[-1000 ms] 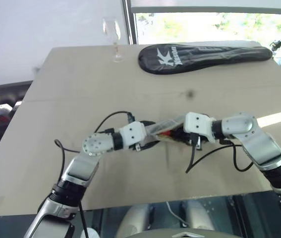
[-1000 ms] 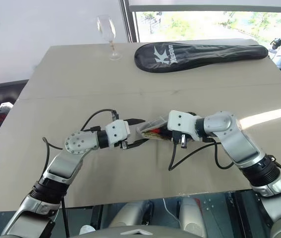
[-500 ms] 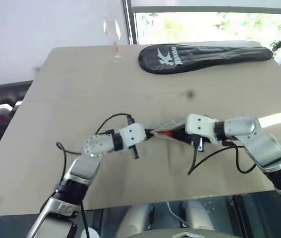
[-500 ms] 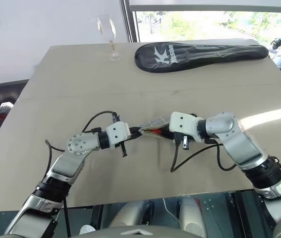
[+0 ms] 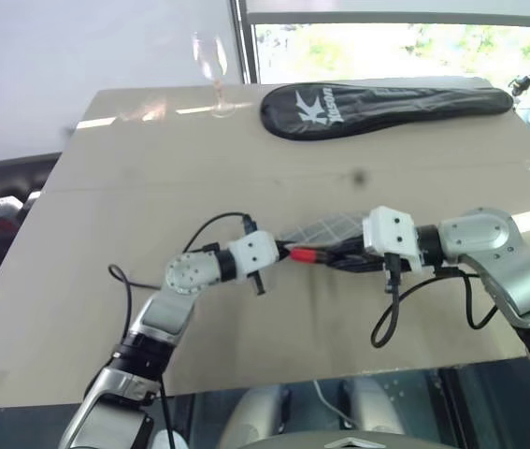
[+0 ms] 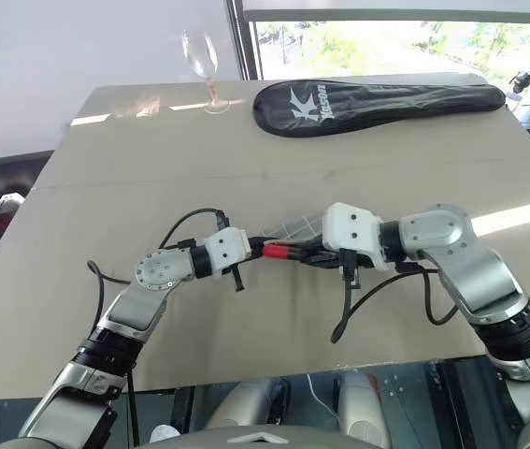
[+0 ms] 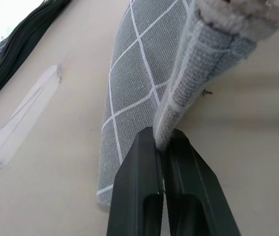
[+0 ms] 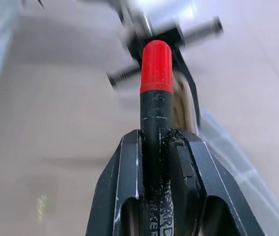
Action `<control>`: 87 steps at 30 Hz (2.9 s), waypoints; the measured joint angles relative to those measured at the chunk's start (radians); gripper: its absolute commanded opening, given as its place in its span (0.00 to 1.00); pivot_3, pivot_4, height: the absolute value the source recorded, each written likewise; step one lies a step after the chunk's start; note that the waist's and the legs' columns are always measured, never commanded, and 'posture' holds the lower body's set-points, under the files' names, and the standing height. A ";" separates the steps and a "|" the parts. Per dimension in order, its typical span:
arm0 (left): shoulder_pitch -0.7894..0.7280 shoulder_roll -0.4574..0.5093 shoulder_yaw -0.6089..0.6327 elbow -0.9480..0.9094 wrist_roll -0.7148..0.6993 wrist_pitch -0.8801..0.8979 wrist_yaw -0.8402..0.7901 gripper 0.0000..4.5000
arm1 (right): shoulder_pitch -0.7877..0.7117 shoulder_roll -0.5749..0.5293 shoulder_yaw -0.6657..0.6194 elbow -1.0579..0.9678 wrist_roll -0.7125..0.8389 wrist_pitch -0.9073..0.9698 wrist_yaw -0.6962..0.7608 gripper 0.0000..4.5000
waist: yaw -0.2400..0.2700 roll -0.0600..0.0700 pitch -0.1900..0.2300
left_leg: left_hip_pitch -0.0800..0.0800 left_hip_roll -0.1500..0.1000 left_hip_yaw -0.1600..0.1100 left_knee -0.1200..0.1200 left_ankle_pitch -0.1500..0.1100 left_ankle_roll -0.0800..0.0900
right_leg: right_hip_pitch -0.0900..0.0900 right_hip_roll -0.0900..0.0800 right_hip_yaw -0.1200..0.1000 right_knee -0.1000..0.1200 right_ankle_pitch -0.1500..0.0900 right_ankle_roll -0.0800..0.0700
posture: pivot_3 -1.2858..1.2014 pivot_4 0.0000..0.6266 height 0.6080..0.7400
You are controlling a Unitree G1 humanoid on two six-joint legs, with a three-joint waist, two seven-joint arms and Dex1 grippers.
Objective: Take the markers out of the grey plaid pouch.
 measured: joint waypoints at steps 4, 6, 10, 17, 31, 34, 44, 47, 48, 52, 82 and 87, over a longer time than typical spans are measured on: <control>-0.001 0.010 0.008 -0.002 0.000 0.006 0.007 0.01 | -0.003 -0.032 -0.108 0.000 0.080 0.071 -0.039 0.08 | 0.004 0.000 0.001 | -0.001 -0.001 0.000 0.001 0.000 0.000 | 0.000 -0.001 0.000 0.000 0.000 0.000 | 0.52 0.24 1.00; 0.004 0.037 0.034 -0.004 -0.002 0.016 0.014 0.01 | -0.004 -0.112 -0.194 0.054 0.079 0.089 -0.050 0.08 | 0.005 0.000 0.001 | -0.001 -0.001 -0.001 0.001 0.000 0.000 | 0.000 -0.001 -0.001 -0.001 0.000 0.000 | 0.52 0.24 1.00; 0.021 0.062 0.069 -0.042 -0.010 0.043 0.020 0.01 | 0.054 -0.264 -0.273 0.176 0.017 0.092 -0.061 0.08 | 0.003 0.000 0.001 | -0.001 0.000 0.000 -0.001 0.000 0.000 | 0.000 -0.001 0.000 -0.001 0.000 0.000 | 0.52 0.24 1.00; 0.048 0.081 0.095 -0.088 -0.024 0.080 0.021 0.00 | 0.125 -0.308 -0.230 0.453 -0.166 0.076 -0.170 0.29 | -0.004 0.002 0.002 | 0.001 0.001 0.003 -0.001 0.000 0.000 | -0.001 0.000 0.004 0.001 0.000 0.000 | 0.52 0.24 1.00; 0.068 0.102 0.109 -0.225 -0.180 0.280 -0.051 0.00 | 0.039 -0.196 -0.260 0.285 -0.041 0.160 -0.177 0.51 | -0.003 0.003 0.003 | 0.000 0.001 0.003 -0.001 0.000 0.000 | -0.001 0.000 0.005 0.000 0.000 0.000 | 0.52 0.24 1.00; 0.068 0.102 0.109 -0.241 -0.201 0.314 -0.056 0.00 | -0.015 -0.138 -0.269 0.152 0.065 0.235 -0.177 0.17 | -0.001 0.003 0.003 | -0.001 0.001 0.001 -0.001 0.000 0.000 | -0.001 0.000 0.004 0.000 0.000 0.000 | 0.52 0.24 1.00; 0.059 0.091 0.107 -0.241 -0.210 0.334 -0.067 0.00 | -0.027 -0.033 -0.114 0.104 0.134 0.253 -0.155 0.01 | -0.002 0.002 0.003 | -0.001 0.000 0.001 0.000 0.000 0.000 | -0.001 0.000 0.003 0.000 0.000 0.000 | 0.52 0.24 1.00; 0.056 0.076 0.100 -0.242 -0.211 0.335 -0.071 0.00 | -0.032 -0.014 -0.028 0.218 0.032 0.141 -0.156 0.01 | -0.003 0.002 0.003 | 0.000 0.000 0.002 0.000 0.000 0.000 | -0.001 0.000 0.002 0.001 0.000 0.000 | 0.52 0.24 1.00; 0.058 0.075 0.099 -0.242 -0.211 0.336 -0.076 0.00 | -0.042 0.006 -0.007 0.271 -0.006 0.100 -0.165 0.01 | -0.005 0.002 0.003 | 0.000 0.000 0.003 0.000 0.000 0.000 | -0.001 0.000 0.002 0.001 0.000 0.000 | 0.52 0.24 1.00; 0.064 0.066 0.082 -0.245 -0.222 0.366 -0.093 0.00 | -0.129 0.048 0.130 0.493 -0.219 -0.141 -0.172 0.27 | -0.017 0.003 0.004 | 0.000 0.000 0.003 0.000 0.000 0.000 | -0.002 0.000 0.002 0.001 0.000 0.000 | 0.52 0.24 1.00; 0.035 0.027 0.063 -0.317 -0.525 0.765 -0.172 0.00 | -0.381 -0.114 0.346 0.436 -0.498 -0.191 0.350 0.91 | -0.025 0.003 0.004 | -0.001 0.000 0.002 0.000 0.000 0.000 | -0.002 0.000 0.002 0.001 0.000 0.000 | 0.52 0.24 1.00; 0.038 0.023 0.062 -0.314 -0.525 0.779 -0.172 0.00 | -0.430 -0.018 0.393 0.576 -0.575 -0.257 0.338 0.91 | -0.026 0.003 0.004 | -0.001 0.001 0.002 0.000 0.000 0.000 | -0.002 0.001 0.002 0.001 0.000 0.000 | 0.52 0.24 1.00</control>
